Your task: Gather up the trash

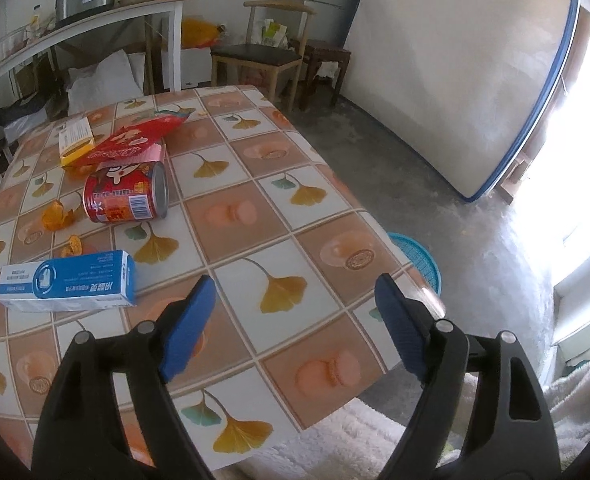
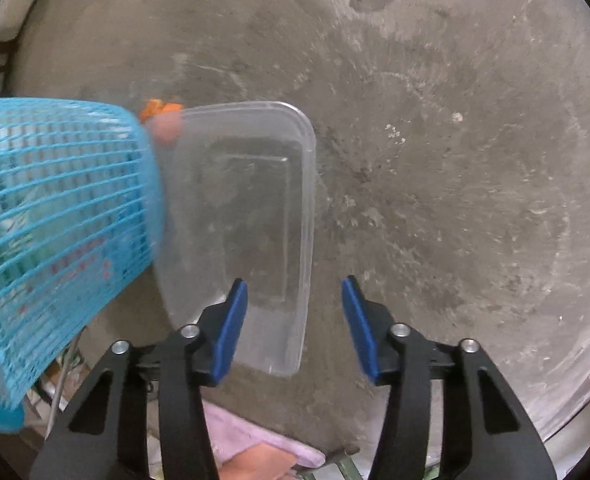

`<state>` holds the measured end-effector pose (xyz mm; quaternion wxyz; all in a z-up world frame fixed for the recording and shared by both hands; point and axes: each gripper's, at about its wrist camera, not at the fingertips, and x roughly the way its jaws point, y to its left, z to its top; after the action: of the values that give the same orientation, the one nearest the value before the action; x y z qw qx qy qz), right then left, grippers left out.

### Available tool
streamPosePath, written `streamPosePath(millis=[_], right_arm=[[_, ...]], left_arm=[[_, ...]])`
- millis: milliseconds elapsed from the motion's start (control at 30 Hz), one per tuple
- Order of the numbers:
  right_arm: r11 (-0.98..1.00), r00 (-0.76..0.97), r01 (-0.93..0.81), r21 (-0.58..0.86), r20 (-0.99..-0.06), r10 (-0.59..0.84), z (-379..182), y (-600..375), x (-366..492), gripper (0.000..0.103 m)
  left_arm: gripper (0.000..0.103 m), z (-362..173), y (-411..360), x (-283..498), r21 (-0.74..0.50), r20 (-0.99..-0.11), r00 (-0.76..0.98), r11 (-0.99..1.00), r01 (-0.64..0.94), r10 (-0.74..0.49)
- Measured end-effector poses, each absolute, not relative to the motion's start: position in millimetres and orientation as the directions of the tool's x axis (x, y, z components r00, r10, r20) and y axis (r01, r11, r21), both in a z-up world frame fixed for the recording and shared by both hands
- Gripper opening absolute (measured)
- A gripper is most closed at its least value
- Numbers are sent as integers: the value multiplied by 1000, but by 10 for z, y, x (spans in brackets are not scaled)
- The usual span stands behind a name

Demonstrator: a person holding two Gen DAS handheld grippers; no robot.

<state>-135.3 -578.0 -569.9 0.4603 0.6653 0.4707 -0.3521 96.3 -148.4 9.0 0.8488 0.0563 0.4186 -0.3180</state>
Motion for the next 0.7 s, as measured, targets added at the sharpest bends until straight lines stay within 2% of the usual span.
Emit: streamPosePath(millis=[100,133,167,433,500,700], right_arm=[[-148,274,960,239,-912,304,-5773,-5780,-1326,22],[-154,268,961,231,-914,304,-5788,-5780,-1336,8],[-167,269,960,227,-914,305,-5790,-5777,-1351,6],[-214,312,940,266,-923,225,-5384,-5897,-1739,4],[-198,326,936,291,-929,176,-5096,-5956,-1891,4],[1,388,921,389,-919,-72,-3676,-6200,-2145,4]], left_arm=[[79,42,-1497,1005,-174,-757,433,790,588,-489],[79,22,-1505,1020,-177,-759,429,789,588,-490],[79,7,-1515,1034,-180,-760,425,788,589,-491],[79,-75,-1565,1115,-216,-755,393,765,606,-525],[79,-85,-1566,1124,-216,-753,392,761,612,-529],[79,-108,-1543,1145,-243,-743,381,753,612,-550]])
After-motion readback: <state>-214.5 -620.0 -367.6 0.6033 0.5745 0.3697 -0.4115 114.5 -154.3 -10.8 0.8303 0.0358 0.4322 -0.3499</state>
